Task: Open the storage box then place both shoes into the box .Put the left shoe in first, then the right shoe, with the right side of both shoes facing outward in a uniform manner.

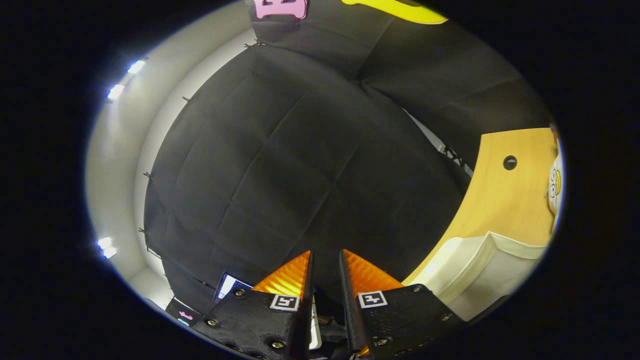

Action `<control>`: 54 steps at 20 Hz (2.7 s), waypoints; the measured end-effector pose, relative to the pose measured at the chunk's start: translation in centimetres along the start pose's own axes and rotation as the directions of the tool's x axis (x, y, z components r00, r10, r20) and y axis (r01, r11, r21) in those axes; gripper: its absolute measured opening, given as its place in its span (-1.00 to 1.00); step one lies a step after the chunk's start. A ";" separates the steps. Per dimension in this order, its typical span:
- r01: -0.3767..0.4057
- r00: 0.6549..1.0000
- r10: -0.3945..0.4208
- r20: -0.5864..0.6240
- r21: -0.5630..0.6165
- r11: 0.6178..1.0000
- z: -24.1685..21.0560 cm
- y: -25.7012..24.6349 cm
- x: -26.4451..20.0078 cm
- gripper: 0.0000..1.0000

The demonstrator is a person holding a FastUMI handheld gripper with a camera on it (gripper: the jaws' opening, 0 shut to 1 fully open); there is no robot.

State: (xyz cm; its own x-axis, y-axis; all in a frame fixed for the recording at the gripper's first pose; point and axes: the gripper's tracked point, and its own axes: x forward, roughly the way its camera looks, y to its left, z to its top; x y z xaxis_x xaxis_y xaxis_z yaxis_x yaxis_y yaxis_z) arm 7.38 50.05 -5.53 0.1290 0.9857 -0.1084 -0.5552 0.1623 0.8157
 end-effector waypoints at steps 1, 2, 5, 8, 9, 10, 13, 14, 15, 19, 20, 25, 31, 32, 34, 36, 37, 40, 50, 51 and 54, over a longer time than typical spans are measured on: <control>0.039 0.999 -0.039 0.011 -0.024 0.999 0.0 -0.7 -0.9 -0.44; 0.093 0.996 -0.092 0.016 -0.054 0.994 -0.1 -1.8 -2.1 -0.44; 0.198 0.980 -0.196 0.030 -0.110 0.974 -0.3 -3.8 -6.5 0.26; 0.291 0.956 -0.285 0.069 -0.109 0.950 -0.5 -6.0 -10.1 0.60; 0.314 0.948 -0.306 0.082 -0.096 0.945 -0.5 -6.8 -11.3 0.60; 0.336 0.940 -0.329 0.094 -0.082 0.938 -0.7 -7.6 -12.6 0.63; 0.403 0.911 -0.397 0.111 -0.037 0.914 -1.7 -10.3 -16.5 0.91; 0.431 0.898 -0.425 0.115 -0.029 0.902 -2.2 -11.5 -17.5 0.91; 0.454 0.887 -0.448 0.112 -0.024 0.891 -2.7 -12.4 -18.8 0.91; 0.499 0.862 -0.500 0.082 0.038 0.866 -4.9 -14.9 -21.7 0.91; 0.510 0.855 -0.513 0.073 0.055 0.858 -5.6 -15.8 -22.4 0.91; 0.571 0.814 -0.579 0.049 0.115 0.813 -8.2 -18.9 -25.4 0.91; 0.663 0.744 -0.668 -0.009 0.125 0.738 -11.3 -21.8 -27.3 0.91; 0.678 0.732 -0.681 -0.015 0.119 0.725 -11.8 -22.2 -27.6 0.91; 0.721 0.692 -0.720 -0.048 0.102 0.686 -13.2 -23.4 -28.3 0.91; 0.749 0.663 -0.745 -0.082 0.096 0.656 -14.6 -24.3 -28.9 0.91; 0.761 0.648 -0.755 -0.100 0.098 0.641 -15.4 -24.9 -29.1 0.91; 0.786 0.618 -0.771 -0.153 0.109 0.608 -17.5 -26.7 -29.4 0.91; 0.854 0.503 -0.800 -0.327 0.046 0.518 -22.4 -32.6 -29.1 0.88; 0.853 0.503 -0.794 -0.341 0.047 0.519 -22.7 -33.1 -28.7 0.87; 0.843 0.518 -0.772 -0.367 0.070 0.533 -23.3 -33.6 -27.6 0.60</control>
State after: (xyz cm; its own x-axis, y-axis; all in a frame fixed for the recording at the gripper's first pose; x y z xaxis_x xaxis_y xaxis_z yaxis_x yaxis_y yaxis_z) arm 3.35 18.43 -43.14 0.1938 0.4023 -0.8948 -0.1295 0.9146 0.3831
